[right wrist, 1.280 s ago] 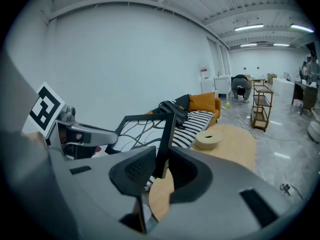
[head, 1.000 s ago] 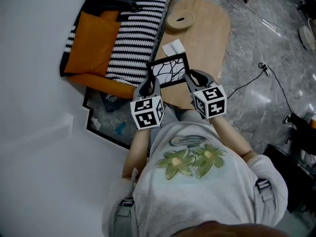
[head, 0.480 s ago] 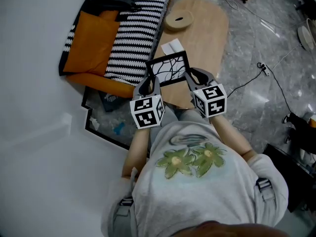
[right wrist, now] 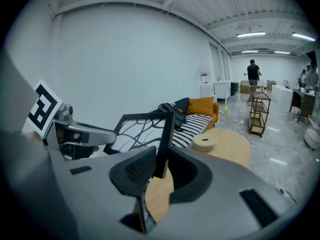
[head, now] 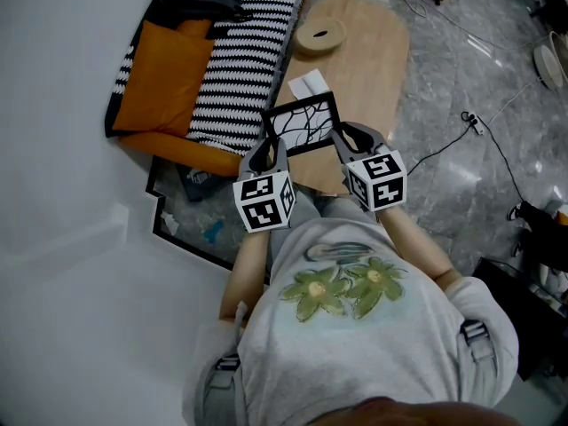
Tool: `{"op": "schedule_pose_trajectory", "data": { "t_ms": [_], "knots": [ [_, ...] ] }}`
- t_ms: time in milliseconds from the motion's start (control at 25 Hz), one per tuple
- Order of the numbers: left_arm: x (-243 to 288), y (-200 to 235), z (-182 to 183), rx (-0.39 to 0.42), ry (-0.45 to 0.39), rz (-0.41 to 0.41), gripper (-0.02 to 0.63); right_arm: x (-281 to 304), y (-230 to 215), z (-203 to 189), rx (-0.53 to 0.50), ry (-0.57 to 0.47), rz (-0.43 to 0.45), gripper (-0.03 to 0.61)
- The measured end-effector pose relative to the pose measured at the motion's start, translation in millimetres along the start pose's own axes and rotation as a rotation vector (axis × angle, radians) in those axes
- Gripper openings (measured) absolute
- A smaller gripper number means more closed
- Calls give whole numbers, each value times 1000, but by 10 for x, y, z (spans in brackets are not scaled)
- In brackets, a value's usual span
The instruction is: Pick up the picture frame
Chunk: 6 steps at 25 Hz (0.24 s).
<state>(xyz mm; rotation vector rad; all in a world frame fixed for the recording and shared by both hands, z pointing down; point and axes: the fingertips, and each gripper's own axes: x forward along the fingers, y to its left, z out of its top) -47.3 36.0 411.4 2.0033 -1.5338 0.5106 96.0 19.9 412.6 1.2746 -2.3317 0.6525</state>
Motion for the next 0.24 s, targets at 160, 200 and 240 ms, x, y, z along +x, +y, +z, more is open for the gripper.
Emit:
{"op": "schedule_pose_trajectory", "data": {
  "t_ms": [160,200,240],
  "knots": [
    [26,-8,-15,1,6,-1,95,14,-23,-29,9,6,0,81],
    [35,-4,-18,0,7,-1,95,22,-25,-33,10,6,-1,81],
    [44,1,-22,-1,8,-2,94,30,-28,-36,11,7,-1,81]
  ]
}}
